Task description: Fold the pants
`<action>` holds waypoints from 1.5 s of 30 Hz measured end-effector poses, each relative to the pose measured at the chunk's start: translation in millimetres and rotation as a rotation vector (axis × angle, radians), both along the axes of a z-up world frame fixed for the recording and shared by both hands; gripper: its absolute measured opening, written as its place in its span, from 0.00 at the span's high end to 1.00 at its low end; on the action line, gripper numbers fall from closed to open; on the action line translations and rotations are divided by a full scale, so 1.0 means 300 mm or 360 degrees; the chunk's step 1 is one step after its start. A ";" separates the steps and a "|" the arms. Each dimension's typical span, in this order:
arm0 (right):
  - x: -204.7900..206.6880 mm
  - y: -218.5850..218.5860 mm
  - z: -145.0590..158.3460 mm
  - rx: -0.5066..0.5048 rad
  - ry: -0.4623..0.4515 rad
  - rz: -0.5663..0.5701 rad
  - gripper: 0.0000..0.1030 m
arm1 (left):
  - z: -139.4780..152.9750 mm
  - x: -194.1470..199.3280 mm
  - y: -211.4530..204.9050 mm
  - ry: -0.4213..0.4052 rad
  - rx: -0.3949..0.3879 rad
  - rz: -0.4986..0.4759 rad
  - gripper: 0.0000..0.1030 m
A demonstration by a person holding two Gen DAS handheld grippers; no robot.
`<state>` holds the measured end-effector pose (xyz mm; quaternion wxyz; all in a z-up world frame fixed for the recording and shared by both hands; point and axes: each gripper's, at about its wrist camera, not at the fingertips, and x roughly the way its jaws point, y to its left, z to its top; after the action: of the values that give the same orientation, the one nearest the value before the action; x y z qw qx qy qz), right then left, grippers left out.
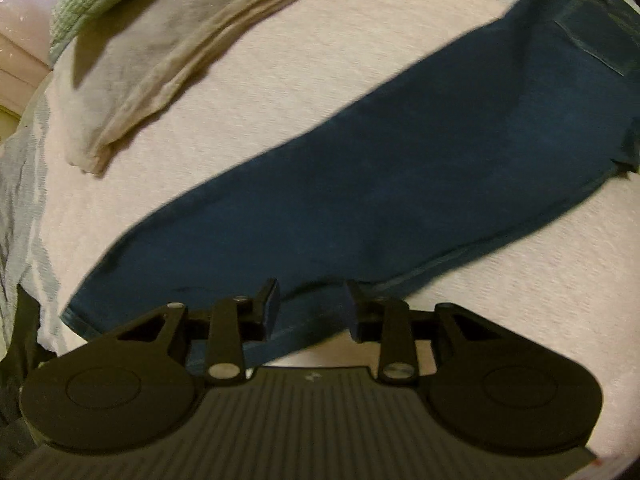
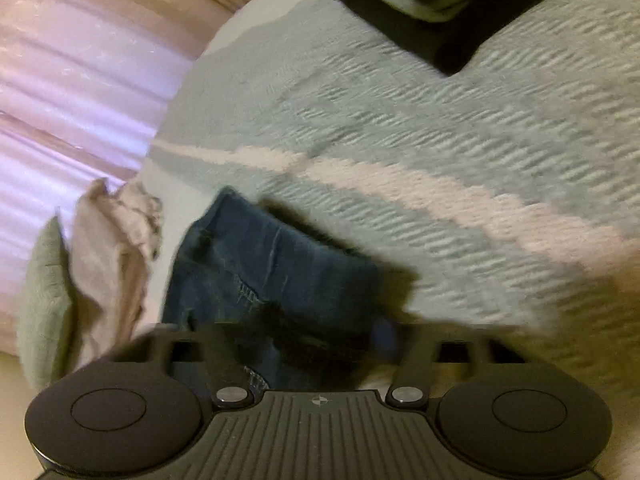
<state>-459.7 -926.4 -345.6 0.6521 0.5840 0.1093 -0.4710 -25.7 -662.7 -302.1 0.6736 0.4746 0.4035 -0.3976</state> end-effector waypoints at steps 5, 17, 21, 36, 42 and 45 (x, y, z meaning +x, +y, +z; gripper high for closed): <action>-0.030 -0.012 0.038 -0.0036 0.0040 0.0114 0.77 | -0.005 -0.089 0.052 0.0031 0.0033 -0.0010 0.72; 0.115 0.183 0.182 -0.0257 0.0649 0.0284 0.45 | -0.046 0.017 0.342 -0.0273 0.0101 -0.0141 0.64; 0.296 0.382 0.245 -0.0403 0.0793 0.0502 0.45 | -0.120 0.138 0.434 -0.0407 0.0124 -0.0354 0.55; 1.181 1.047 0.087 -0.0758 0.0962 0.1332 0.43 | -0.243 0.745 0.517 -0.0236 -0.0233 -0.0636 0.40; 1.281 1.099 0.065 -0.0837 0.1044 0.1459 0.42 | -0.196 0.625 0.658 -0.0231 -0.0267 -0.0990 0.40; 1.296 1.096 0.056 -0.0837 0.1052 0.1448 0.42 | -0.281 0.562 0.663 -0.0313 -0.0114 -0.1212 0.47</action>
<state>-71.0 -597.6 -328.7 0.8412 0.1221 0.4237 -0.3129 142.9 -463.7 -386.5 0.5296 0.6023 0.1179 -0.5855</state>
